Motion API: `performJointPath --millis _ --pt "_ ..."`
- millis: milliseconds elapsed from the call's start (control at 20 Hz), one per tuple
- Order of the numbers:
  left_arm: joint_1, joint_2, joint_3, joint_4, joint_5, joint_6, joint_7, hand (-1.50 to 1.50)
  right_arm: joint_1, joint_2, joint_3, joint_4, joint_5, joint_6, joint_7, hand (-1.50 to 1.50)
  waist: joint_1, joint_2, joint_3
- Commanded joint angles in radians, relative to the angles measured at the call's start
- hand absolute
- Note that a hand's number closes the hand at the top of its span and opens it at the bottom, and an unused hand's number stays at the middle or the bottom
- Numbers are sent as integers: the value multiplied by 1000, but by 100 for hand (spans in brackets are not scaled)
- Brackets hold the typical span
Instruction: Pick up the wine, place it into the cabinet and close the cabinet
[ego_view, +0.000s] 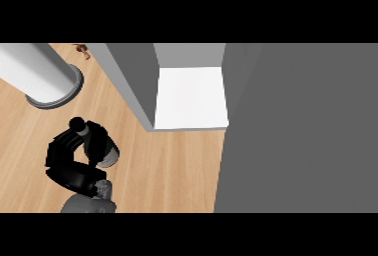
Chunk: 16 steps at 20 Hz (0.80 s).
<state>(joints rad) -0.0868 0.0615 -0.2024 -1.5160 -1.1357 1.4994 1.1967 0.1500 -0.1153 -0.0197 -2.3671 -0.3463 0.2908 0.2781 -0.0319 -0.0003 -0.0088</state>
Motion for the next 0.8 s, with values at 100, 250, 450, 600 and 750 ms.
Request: performJointPath --millis 100,250,450,600,750 --pt "4 57 -115 2 52 1 -17 150 7 3 5 -42 -21 -12 22 -150 -5 2 -3" --pt "-18 148 -376 -62 113 0 19 150 -19 1 23 -23 -37 4 15 -150 -59 -1 -7" --pt "-37 215 -619 -161 145 0 15 150 -37 3 44 5 -19 17 5 -150 -84 -1 -10" --pt "-69 266 -733 -291 171 0 12 150 -34 1 36 3 -32 17 9 -150 -73 -7 -9" --pt "-89 339 -805 -367 183 0 -3 150 -24 18 51 12 -28 12 4 -150 -58 0 -10"
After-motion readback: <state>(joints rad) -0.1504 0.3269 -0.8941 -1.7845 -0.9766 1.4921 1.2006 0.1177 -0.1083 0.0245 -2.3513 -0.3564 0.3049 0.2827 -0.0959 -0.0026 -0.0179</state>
